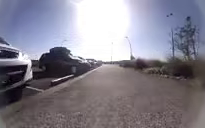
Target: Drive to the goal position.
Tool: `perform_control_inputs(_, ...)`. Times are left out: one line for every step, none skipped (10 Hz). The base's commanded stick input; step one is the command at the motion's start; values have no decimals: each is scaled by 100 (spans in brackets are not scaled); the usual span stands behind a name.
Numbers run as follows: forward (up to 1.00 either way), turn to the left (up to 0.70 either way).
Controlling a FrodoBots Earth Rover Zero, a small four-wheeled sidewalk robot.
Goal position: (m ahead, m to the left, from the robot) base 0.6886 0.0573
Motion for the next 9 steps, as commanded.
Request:
perform_control_inputs(100,0)
perform_control_inputs(100,0)
perform_control_inputs(100,0)
perform_control_inputs(100,-40)
perform_control_inputs(100,-40)
perform_control_inputs(100,-40)
perform_control_inputs(100,-40)
perform_control_inputs(100,-28)
perform_control_inputs(100,-9)
